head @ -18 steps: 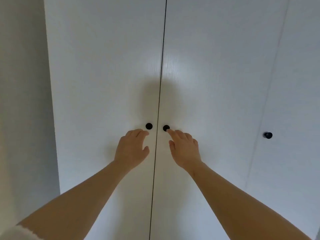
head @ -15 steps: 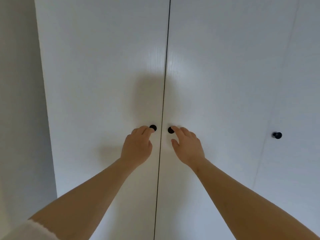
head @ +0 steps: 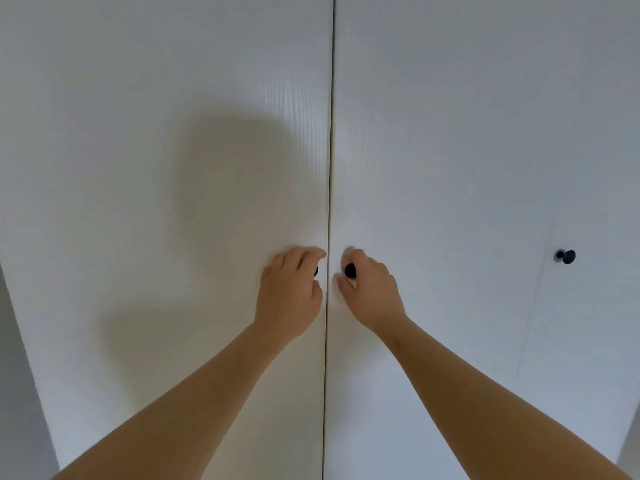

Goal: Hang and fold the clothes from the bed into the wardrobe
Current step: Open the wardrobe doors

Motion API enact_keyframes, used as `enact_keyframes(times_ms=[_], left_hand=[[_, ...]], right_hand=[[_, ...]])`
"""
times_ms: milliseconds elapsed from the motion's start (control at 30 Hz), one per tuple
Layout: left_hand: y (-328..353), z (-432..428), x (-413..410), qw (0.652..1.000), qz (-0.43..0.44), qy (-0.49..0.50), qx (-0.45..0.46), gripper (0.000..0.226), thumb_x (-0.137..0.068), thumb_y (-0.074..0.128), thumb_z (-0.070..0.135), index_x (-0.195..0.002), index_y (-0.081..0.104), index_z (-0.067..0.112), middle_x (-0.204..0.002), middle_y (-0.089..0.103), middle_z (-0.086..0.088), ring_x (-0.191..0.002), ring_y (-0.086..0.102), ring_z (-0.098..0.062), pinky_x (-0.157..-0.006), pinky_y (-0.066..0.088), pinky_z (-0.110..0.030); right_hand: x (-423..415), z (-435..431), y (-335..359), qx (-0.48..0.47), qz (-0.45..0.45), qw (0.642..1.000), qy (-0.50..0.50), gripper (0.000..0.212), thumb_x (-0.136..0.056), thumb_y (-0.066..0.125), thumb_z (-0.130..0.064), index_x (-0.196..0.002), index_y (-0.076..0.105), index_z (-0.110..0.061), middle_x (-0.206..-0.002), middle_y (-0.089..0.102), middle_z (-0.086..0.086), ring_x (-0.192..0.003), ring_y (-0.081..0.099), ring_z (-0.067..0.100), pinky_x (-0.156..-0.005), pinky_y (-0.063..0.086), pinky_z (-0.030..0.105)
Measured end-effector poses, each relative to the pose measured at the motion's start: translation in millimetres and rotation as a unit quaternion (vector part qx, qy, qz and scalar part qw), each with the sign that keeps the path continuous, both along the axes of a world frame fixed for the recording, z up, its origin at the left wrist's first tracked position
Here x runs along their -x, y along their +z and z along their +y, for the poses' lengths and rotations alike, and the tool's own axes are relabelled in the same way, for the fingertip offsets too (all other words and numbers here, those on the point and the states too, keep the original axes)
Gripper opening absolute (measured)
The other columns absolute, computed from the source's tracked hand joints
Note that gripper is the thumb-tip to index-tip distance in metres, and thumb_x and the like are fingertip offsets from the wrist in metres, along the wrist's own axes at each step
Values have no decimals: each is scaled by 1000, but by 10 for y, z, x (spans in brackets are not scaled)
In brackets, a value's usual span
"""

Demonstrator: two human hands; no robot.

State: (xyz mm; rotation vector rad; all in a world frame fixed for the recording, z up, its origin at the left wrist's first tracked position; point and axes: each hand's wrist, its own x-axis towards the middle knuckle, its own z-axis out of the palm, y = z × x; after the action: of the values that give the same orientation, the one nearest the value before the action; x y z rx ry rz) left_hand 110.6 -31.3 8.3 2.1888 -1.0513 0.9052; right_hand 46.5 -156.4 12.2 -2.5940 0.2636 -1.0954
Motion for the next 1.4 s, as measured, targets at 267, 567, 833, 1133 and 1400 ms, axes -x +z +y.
enact_keyframes(times_ms=[267,567,833,1133,1400], left_hand=[[4,-94,260,985,54,-62,155,37,-85,49,-4,-115,64,11,-103,66,-5,-103,55,-28,-84,40,-33],[53,-110,1128,915,211,-202,277,32,-94,44,8,-110,52,35,-95,62,18,-88,61,-3,-81,46,-15],[1,-356,2300,890,231,-262,292,38,-92,45,9,-91,59,44,-88,65,23,-80,64,2,-71,50,-8],[-98,-1035,3424,857,282,-366,229,47,-92,44,0,-84,59,43,-82,66,27,-76,63,6,-71,51,-23],[-105,-1648,3992,820,364,-396,194,45,-90,41,-1,-83,59,39,-91,64,20,-74,64,4,-69,48,-26]], right_hand=[[276,84,-12,-71,-30,996,51,8,-93,49,-20,-90,46,-13,-77,55,1,-71,52,20,-69,45,36],[1235,41,-130,-94,-80,988,91,11,-95,48,-25,-85,42,-28,-73,50,-15,-73,55,11,-65,46,15],[2390,-202,-160,-174,-95,974,107,29,-90,49,-11,-75,38,-33,-74,49,-11,-66,46,-1,-63,39,9],[3628,-819,-135,-197,-39,980,-9,40,-78,30,10,-78,36,-30,-66,42,0,-46,31,8,-45,28,15],[4211,-1133,-73,-188,-48,967,-168,24,-81,27,3,-85,40,-17,-73,46,-4,-59,39,16,-56,32,27]])
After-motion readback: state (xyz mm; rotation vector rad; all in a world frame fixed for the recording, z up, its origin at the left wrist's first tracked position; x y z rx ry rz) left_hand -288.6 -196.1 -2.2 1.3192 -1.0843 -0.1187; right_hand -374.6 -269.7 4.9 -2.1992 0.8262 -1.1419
